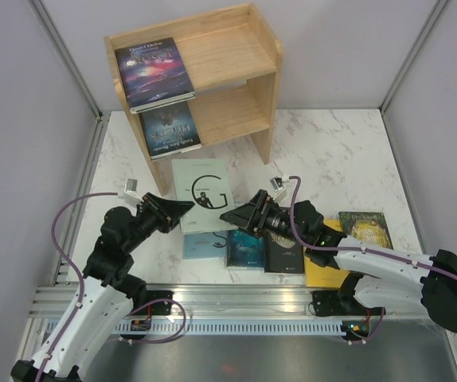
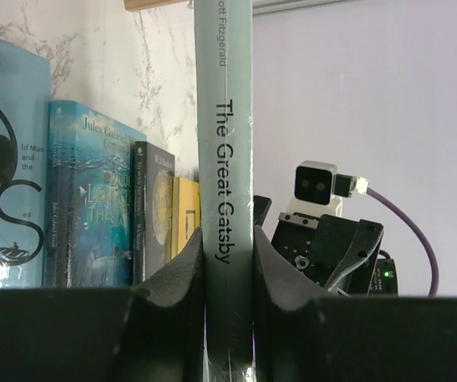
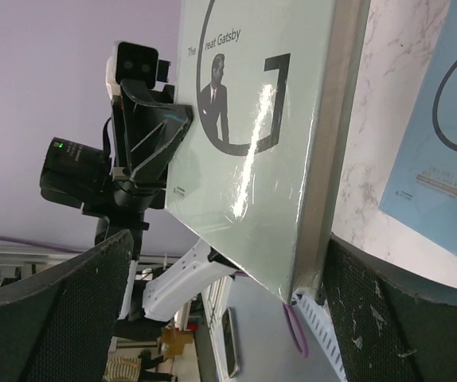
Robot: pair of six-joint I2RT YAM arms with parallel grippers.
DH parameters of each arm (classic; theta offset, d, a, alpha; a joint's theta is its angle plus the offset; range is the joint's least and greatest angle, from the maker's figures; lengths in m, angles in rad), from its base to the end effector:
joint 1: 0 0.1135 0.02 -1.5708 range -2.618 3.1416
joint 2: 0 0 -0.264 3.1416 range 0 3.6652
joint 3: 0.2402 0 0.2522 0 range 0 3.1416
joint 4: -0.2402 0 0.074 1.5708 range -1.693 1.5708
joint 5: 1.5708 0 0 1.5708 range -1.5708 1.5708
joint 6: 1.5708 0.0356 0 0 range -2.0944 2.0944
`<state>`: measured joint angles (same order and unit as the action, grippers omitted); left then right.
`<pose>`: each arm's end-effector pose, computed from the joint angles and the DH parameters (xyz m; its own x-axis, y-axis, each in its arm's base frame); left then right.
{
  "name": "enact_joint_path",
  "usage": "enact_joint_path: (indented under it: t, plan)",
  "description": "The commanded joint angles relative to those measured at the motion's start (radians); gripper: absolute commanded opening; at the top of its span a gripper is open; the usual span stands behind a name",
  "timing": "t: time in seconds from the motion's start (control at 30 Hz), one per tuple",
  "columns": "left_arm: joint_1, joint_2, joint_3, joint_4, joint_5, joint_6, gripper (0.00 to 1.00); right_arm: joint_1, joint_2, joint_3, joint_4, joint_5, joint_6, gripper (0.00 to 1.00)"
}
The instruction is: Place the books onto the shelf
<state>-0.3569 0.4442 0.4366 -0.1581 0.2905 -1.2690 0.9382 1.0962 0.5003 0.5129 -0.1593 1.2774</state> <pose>0.1217 -0.0563 0.2673 -0.6183 -0.7458 -0.2481 0.0306 0.2925 -0.9558 0.1400 0.2006 0.2514 -0.8659 0.4174 -0.2756 -0.2104 0.1960 0.9578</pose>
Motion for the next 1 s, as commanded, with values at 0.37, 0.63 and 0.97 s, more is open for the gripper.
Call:
enact_joint_path:
  t: [0.37,0.63,0.97]
  plan:
    - [-0.001,-0.085,-0.056,0.223,-0.001,-0.121,0.02,0.007,0.001,0.017,0.403,0.092,0.132,0.72]
    - [-0.001,-0.072,-0.056,0.223,0.016,-0.11,0.02,0.045,0.091,0.041,0.515,0.099,0.171,0.5]
    - [-0.001,-0.131,-0.035,0.105,0.004,-0.081,0.06,0.06,0.051,0.06,0.449,0.133,0.142,0.0]
